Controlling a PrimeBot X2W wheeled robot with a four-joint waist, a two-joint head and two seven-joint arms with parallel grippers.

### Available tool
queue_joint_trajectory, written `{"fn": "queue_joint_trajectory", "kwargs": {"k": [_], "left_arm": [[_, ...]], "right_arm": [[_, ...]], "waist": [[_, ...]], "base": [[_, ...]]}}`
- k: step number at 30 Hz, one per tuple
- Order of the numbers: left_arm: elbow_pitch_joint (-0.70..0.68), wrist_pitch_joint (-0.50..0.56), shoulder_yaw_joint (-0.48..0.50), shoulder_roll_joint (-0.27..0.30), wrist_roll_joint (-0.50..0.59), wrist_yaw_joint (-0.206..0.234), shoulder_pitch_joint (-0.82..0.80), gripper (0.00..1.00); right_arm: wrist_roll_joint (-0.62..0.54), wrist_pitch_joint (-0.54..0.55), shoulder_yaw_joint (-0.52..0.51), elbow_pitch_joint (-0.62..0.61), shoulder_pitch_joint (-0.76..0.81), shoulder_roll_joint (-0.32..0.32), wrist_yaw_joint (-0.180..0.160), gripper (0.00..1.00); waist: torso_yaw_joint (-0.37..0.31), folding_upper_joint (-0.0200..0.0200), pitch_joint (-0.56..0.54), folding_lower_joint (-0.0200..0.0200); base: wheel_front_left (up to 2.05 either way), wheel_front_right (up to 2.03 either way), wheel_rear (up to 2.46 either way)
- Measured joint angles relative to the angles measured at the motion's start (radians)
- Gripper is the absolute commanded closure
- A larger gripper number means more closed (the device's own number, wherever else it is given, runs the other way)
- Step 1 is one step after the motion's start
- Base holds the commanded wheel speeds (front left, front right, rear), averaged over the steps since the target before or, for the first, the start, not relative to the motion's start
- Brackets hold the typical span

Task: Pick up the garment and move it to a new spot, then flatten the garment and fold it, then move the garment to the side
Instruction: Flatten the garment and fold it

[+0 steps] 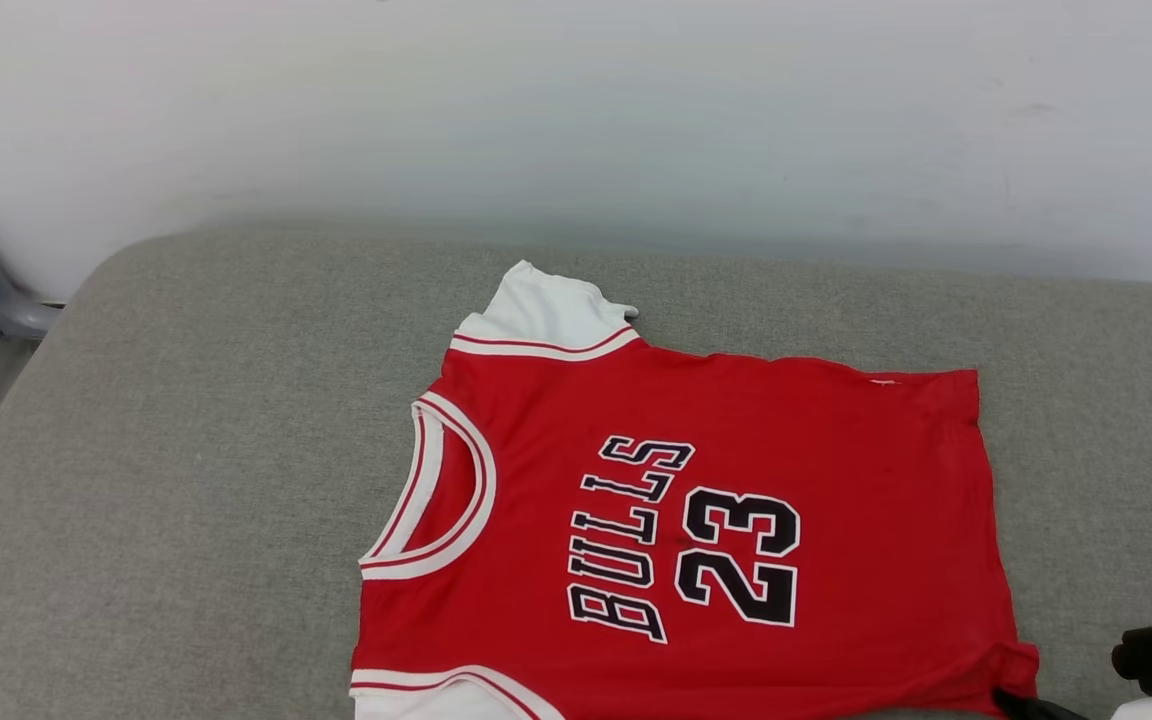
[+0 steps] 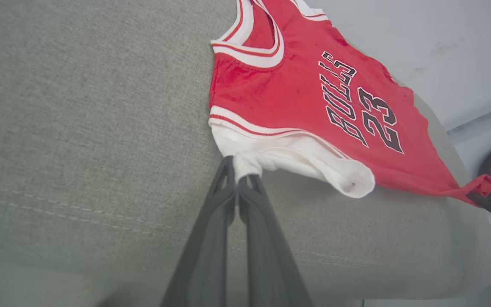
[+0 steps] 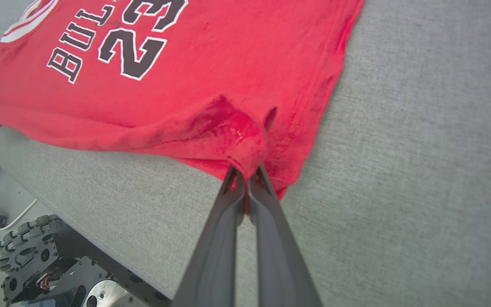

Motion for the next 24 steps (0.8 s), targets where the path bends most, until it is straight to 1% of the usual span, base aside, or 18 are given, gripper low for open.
{"fn": "queue_joint_trajectory", "kwargs": {"k": [6,11,16,18,19,24], "left_arm": [[0.03,0.0,0.01,0.007,0.033,-0.006,-0.086,1.0],[0.056,0.003,0.015,0.016,0.057,-0.024,-0.173,1.0],[0.09,0.04,0.014,0.04,0.08,-0.055,-0.286,1.0],[0.098,0.046,0.015,0.04,0.083,-0.058,-0.311,1.0],[0.116,0.066,0.012,0.044,0.093,-0.072,-0.367,1.0],[0.182,0.108,0.002,0.037,0.104,-0.109,-0.511,1.0]], "right_arm": [[-0.008,0.009,-0.01,-0.008,-0.009,0.029,0.0,1.0],[-0.008,0.009,-0.013,-0.007,-0.032,0.04,0.0,1.0],[-0.008,0.007,-0.015,-0.008,-0.076,0.048,0.0,1.0],[-0.008,0.007,-0.014,-0.009,-0.088,0.049,0.0,1.0],[-0.008,0.005,-0.013,-0.008,-0.109,0.053,0.0,1.0],[-0.007,0.003,-0.005,-0.005,-0.158,0.053,0.0,1.0]], "waist": [[-0.02,0.0,0.01,0.0001],[-0.036,0.0,0.027,0.0001],[-0.052,0.0,0.059,0.0002],[-0.054,0.0,0.068,0.0002],[-0.059,0.0,0.087,0.0002],[-0.069,0.0,0.137,0.0002]], "base": [[0.0,0.0,0.0],[0.0,0.0,0.0],[0.0,0.0,0.0],[0.0,0.0,0.0],[0.0,0.0,0.0],[0.0,0.0,0.0]]}}
